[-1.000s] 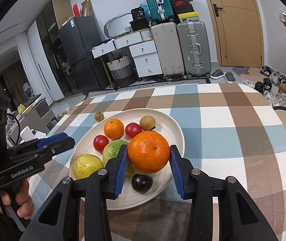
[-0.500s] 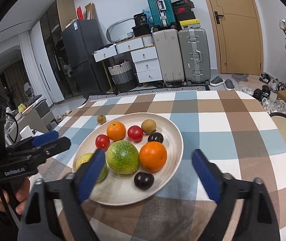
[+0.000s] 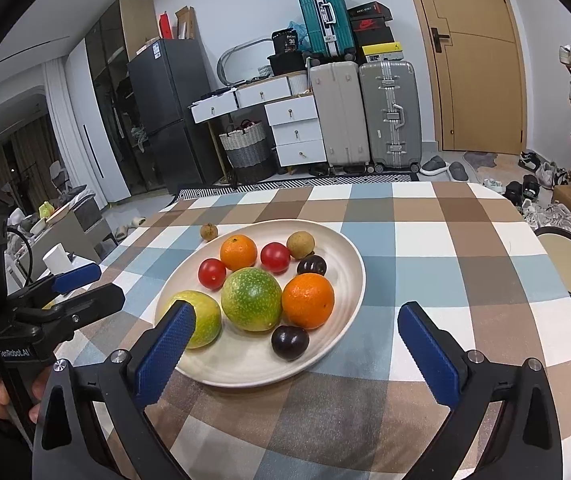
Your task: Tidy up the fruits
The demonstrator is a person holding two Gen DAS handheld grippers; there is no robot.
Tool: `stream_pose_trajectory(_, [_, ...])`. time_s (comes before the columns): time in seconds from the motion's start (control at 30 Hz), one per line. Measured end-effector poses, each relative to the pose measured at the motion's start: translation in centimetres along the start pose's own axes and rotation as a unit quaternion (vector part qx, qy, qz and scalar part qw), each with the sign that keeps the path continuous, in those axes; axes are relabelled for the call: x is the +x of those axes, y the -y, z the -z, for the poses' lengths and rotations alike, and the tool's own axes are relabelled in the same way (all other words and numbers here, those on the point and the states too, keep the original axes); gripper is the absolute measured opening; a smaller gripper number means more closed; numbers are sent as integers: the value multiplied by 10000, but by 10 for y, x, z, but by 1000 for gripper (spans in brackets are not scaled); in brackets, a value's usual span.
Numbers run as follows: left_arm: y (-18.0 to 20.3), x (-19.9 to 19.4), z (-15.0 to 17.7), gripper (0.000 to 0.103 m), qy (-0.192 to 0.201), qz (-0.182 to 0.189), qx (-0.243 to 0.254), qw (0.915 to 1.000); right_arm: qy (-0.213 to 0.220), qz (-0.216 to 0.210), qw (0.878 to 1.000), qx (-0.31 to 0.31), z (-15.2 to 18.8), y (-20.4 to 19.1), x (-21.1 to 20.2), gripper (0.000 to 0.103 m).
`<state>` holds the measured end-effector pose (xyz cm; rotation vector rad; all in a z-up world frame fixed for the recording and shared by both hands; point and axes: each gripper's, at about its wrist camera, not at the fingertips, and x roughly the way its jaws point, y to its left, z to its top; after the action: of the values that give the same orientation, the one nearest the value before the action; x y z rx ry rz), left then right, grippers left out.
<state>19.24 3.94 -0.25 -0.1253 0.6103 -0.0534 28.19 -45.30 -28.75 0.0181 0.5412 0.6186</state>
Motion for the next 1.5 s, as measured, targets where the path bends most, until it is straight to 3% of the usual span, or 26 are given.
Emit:
stream_pose_trajectory(0.47, [-29,17,-1,103,-333,-158,-457,9983,-79,126,9997,-183,2,-8,1,103])
stream_pose_trajectory(0.7, [-5,-2,14,103,-34,-137,46,9999,55,131,9992,-366,12,-18,-17,103])
stream_pose_trajectory(1.1, [11,-44,33,103,749,-104,140,9970,603,93,9958,-675,30,-30,-60,103])
stream_pose_trajectory(1.5, [11,-44,31,103,719,-121,172,9972,657,17,9940,-877,32,-37,-60,103])
